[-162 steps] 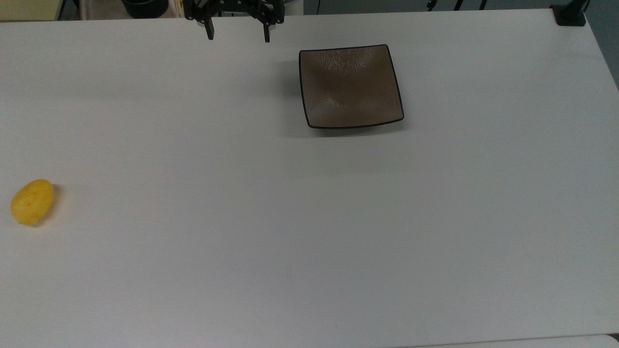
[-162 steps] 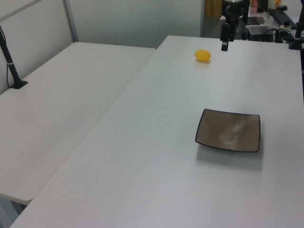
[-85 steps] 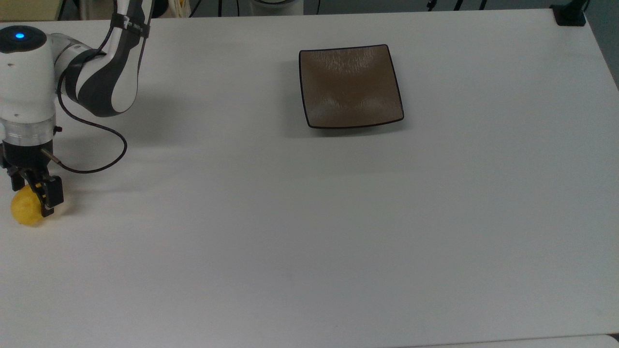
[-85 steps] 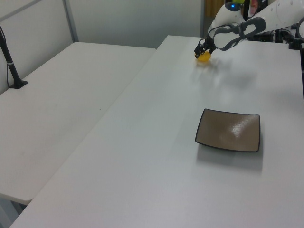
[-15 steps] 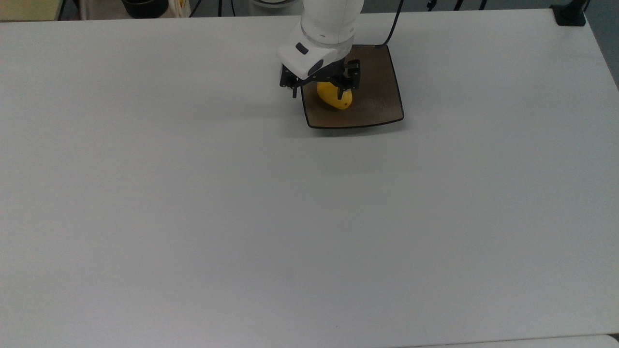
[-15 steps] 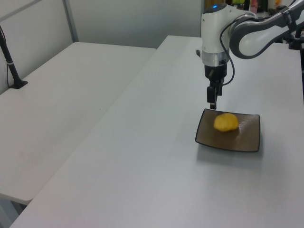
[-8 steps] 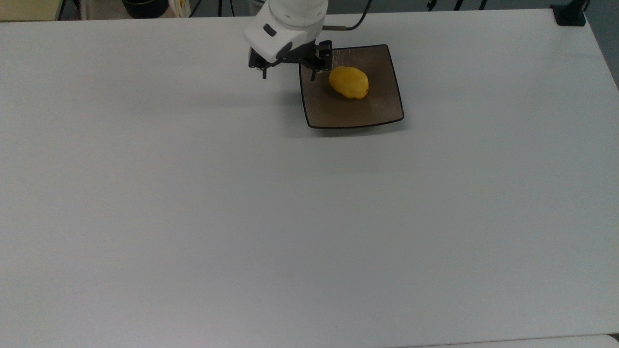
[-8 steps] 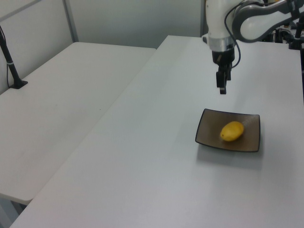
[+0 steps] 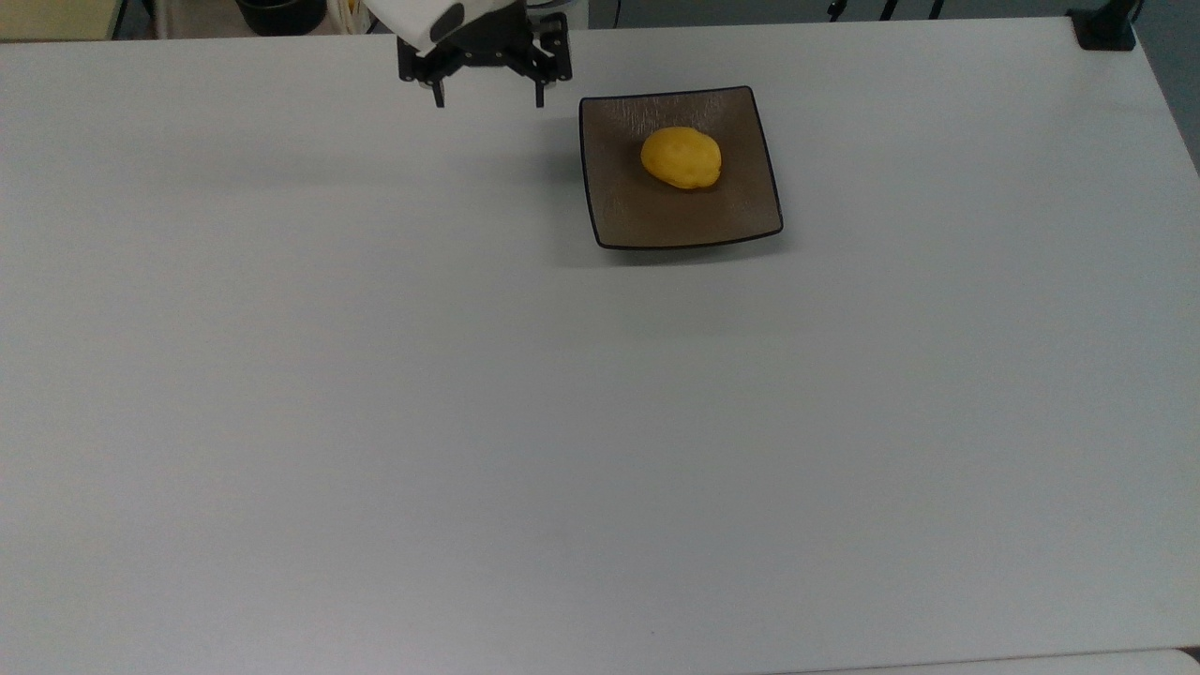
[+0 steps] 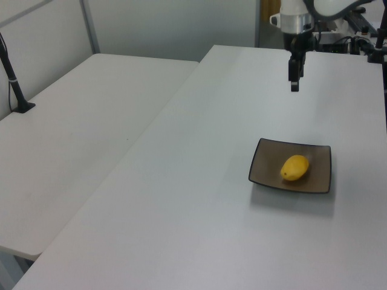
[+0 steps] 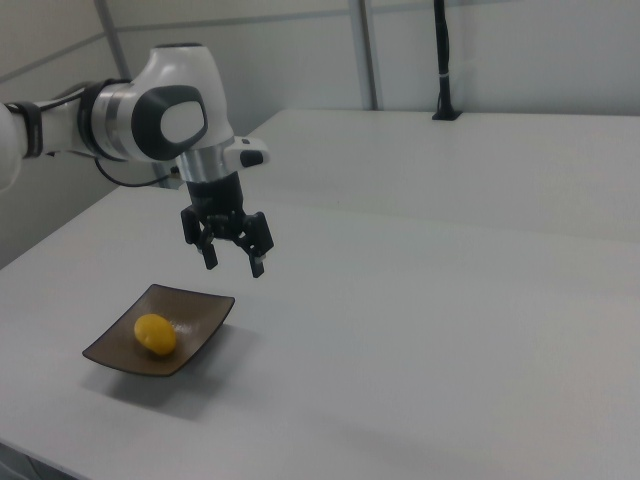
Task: Put potatoes on a ceramic plate
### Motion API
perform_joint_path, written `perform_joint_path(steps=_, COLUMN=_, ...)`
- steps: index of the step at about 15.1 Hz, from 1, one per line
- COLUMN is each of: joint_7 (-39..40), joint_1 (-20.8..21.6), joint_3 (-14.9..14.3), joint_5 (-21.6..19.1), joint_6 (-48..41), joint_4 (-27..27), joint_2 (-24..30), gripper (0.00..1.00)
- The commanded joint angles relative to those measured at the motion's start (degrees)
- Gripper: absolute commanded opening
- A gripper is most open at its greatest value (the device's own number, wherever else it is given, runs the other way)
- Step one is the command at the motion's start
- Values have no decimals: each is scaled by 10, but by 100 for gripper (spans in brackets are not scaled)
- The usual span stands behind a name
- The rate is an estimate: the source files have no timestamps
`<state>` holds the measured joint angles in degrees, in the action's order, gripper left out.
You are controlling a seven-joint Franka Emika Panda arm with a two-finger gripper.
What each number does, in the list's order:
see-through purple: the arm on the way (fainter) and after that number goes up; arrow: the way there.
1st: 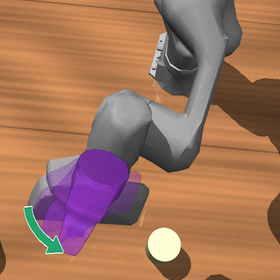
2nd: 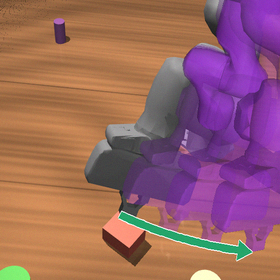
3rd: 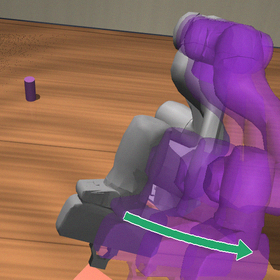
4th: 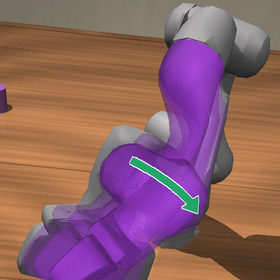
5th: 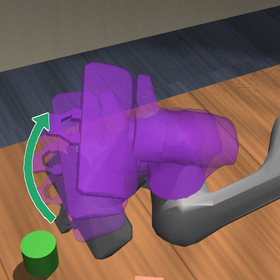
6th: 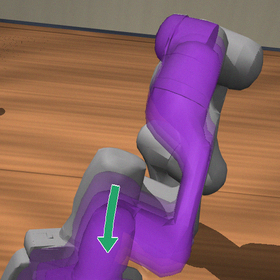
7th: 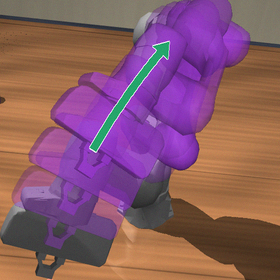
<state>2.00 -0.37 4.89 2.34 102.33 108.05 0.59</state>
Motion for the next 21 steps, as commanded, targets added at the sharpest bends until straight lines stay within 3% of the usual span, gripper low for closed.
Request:
perform_joint_path(steps=1, joint_7=29, joint_1=17, joint_3=-34, joint_5=-23, joint_6=-35, joint_4=-23, joint_2=13, gripper=100)
perform_joint_path(steps=9, joint_7=24, joint_1=28, joint_3=-39, joint_5=-19, joint_6=-29, joint_4=-40, joint_2=6, gripper=100)
perform_joint_path(steps=11, joint_7=22, joint_1=30, joint_3=-58, joint_5=-26, joint_6=-30, joint_4=-62, joint_2=-2, gripper=100)
perform_joint_path(steps=21, joint_7=4, joint_1=34, joint_3=-65, joint_5=-30, joint_6=-2, joint_4=-59, joint_2=-9, gripper=100)
